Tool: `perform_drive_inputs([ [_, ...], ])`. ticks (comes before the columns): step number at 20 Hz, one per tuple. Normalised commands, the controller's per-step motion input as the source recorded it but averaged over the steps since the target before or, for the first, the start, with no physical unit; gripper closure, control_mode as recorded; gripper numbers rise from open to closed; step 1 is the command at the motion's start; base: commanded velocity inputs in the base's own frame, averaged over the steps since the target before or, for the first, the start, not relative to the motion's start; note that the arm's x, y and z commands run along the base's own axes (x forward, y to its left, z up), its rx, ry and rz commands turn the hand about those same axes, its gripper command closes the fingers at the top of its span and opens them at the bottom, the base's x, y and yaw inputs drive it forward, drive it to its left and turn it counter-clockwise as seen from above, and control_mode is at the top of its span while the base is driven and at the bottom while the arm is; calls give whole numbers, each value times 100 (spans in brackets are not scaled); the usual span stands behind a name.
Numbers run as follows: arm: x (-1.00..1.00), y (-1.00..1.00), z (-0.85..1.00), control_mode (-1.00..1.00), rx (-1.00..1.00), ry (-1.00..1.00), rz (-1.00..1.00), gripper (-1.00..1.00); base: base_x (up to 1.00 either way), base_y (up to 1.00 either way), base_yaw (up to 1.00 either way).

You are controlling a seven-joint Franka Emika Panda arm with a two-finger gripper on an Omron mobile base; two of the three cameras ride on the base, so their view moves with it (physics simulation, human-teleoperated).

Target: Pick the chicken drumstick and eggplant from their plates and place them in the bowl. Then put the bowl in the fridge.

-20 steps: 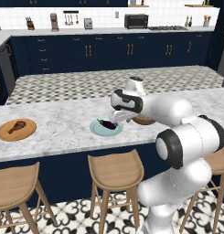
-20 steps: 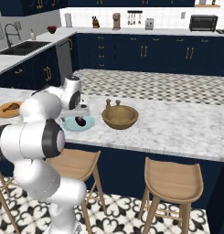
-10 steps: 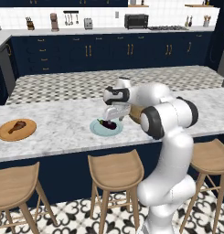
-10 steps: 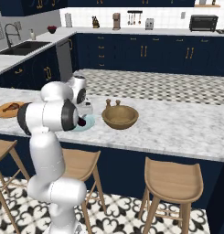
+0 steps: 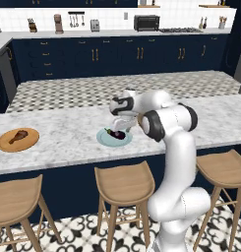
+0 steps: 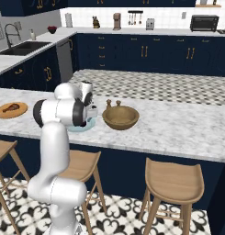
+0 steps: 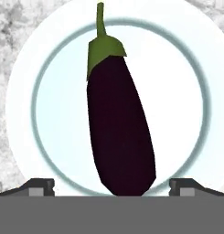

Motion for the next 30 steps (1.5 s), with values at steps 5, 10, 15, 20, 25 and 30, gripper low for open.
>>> perform_drive_inputs([
  [5, 17, 19, -3, -100, -6, 0, 3, -100, 0, 0, 0],
  [10, -9, 17, -10, -100, -8, -1, 0, -100, 0, 0, 0],
  [15, -14, 1, -20, -100, -3, -9, 2, -100, 0, 0, 0],
  [20, 0, -5, -28, -100, 0, -13, 0, -100, 0, 0, 0],
  [25, 0, -3, -23, -100, 0, -6, 0, -100, 0, 0, 0],
  [30, 0, 0, 0, -100, 0, 0, 0, 100, 0, 0, 0],
])
